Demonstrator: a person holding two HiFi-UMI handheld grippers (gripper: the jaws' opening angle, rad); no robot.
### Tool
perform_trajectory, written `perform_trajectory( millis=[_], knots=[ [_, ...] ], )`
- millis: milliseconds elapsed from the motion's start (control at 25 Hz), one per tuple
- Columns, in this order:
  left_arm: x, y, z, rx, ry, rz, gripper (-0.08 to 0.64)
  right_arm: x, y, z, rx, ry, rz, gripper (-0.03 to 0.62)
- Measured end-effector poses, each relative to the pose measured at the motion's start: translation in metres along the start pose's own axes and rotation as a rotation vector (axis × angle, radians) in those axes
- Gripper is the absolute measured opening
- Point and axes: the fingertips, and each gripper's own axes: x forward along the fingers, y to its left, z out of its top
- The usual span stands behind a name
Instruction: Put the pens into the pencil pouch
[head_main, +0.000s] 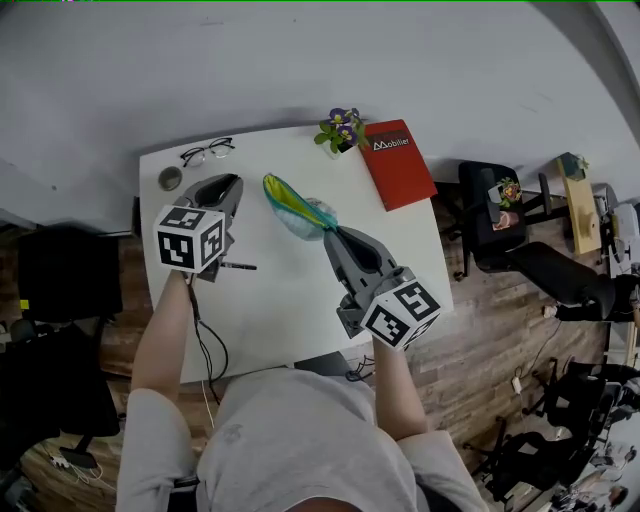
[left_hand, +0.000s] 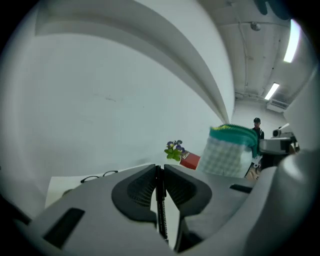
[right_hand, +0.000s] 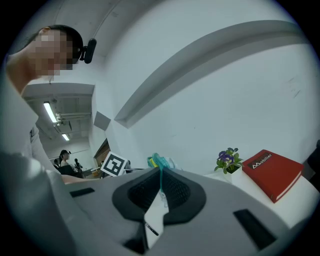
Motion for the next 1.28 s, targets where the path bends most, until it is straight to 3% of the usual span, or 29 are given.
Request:
perform_trajectory(
  millis=[480, 720, 1080, 1280],
  knots=[
    [-0.107, -0.056, 0.103, 0.046, -0.514, 0.009, 0.071, 0.005, 0.007, 0.005, -0.007, 0.023, 0.115, 0.035],
    [-0.147, -0.080, 0.140, 0.063, -0.719, 0.025, 0.069, 0.003, 0.010, 0.002, 0.005, 0.039, 0.170, 0.035],
    [-0.172, -0.118, 0.170, 0.085, -0.905, 0.015, 0.069, 0.001, 0.023, -0.002, -0.010, 0.069, 0.257, 0.035],
    [-0.178, -0.134, 0.176, 0.100, -0.952, 0.020, 0.070, -0.006, 0.030, -0.002, -0.014, 0.070, 0.290, 0.035]
  ],
)
